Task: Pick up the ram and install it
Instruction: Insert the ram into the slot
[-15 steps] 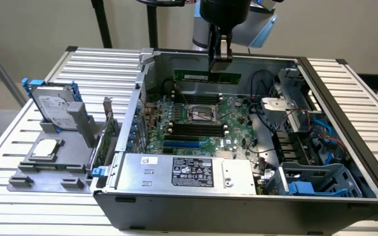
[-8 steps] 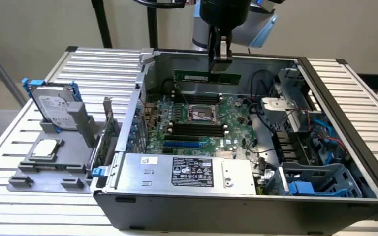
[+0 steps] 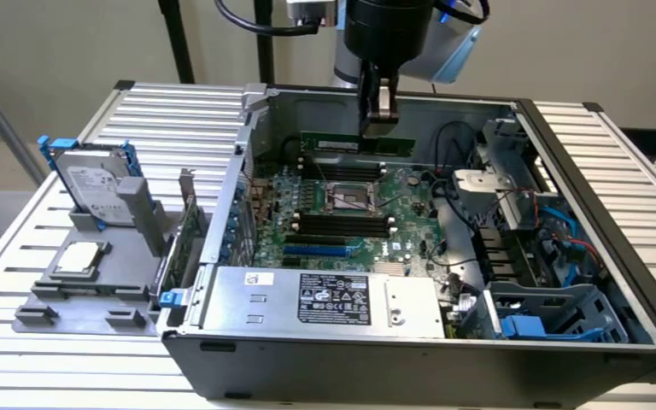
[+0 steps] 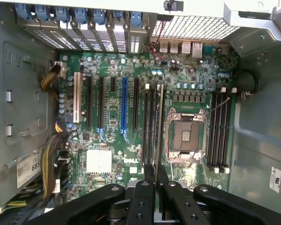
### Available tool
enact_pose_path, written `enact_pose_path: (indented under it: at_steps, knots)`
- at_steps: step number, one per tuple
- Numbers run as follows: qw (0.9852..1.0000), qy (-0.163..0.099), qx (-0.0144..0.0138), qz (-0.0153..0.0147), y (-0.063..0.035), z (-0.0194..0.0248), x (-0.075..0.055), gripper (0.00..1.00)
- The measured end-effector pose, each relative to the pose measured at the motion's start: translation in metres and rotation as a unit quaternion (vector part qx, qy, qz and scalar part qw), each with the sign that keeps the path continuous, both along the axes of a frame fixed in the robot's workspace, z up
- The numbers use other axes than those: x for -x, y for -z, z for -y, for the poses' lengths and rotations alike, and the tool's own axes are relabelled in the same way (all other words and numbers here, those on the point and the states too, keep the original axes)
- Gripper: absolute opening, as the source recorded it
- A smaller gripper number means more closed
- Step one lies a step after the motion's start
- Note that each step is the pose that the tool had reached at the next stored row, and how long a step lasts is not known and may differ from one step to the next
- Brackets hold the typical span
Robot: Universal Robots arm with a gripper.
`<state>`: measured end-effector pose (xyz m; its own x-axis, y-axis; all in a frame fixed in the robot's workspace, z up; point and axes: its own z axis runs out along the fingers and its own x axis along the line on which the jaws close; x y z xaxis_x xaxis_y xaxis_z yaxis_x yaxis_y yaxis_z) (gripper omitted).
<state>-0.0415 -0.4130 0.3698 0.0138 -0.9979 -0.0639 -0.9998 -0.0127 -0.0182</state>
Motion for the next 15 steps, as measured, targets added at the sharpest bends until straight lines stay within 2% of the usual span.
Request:
enact_pose_path:
  at_steps: [15]
  knots:
    - [1.0, 0.0, 0.0, 0.0, 0.0272, 0.0, 0.001, 0.14]
